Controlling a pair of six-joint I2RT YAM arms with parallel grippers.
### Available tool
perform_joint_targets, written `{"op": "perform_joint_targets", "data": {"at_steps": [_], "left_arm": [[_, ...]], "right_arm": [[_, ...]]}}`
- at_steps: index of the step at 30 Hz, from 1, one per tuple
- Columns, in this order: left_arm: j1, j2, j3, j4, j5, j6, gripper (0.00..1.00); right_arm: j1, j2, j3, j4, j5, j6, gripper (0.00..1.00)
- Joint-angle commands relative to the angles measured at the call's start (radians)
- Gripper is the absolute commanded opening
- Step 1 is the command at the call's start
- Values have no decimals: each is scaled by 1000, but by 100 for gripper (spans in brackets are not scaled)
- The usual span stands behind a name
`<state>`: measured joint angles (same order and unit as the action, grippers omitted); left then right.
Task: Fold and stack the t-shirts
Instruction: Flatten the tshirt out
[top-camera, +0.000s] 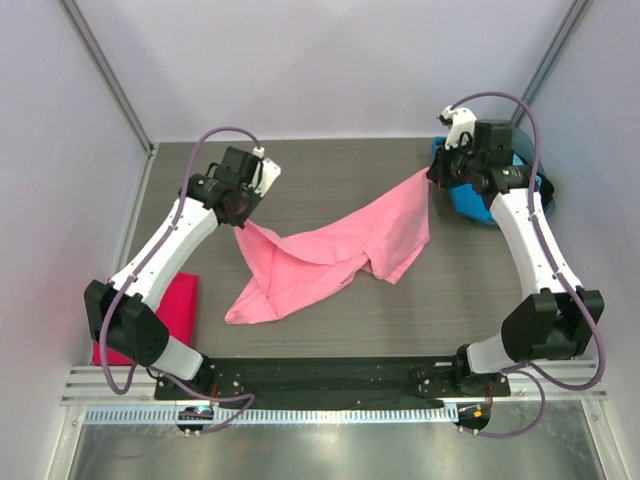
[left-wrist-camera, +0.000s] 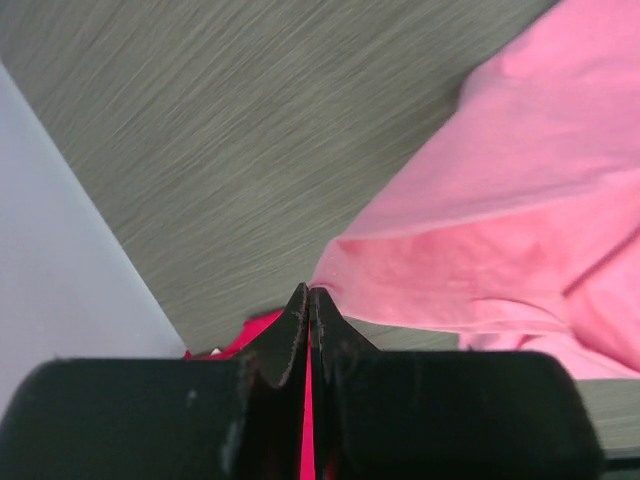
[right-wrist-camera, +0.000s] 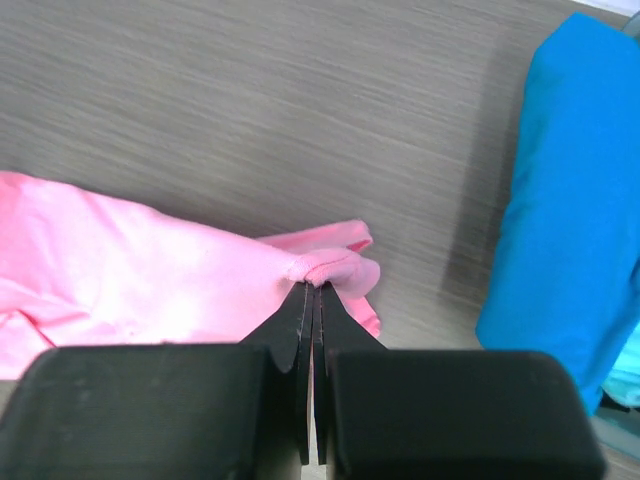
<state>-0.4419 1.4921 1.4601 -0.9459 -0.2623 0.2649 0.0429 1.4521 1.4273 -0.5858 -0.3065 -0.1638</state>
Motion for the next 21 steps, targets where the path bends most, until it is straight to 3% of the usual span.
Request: {"op": "perform_joint_targets", "data": {"at_steps": [1,7,12,14,15,16,21], "left_arm": [[89,31,-1,93,-37,57,0],[152,173,137,180,-78,77,0],[190,232,249,187,-121,36,0],[201,244,263,182,-132,36,0],[201,247,264,180,-133,36,0],[201,252,266,174,-134,34,0],[201,270,281,159,-101,19,0]], "right_arm": [[-1,88,70,70,-20,67,1],[66,457,422,86,-16,61,1],[141,769,836,55,20,34,1],[163,888,980,22,82,27,15],[169,905,1007,14,99,38,26],[167,906,1010,14,122,40,31],[111,721,781,14,89,47,36]]}}
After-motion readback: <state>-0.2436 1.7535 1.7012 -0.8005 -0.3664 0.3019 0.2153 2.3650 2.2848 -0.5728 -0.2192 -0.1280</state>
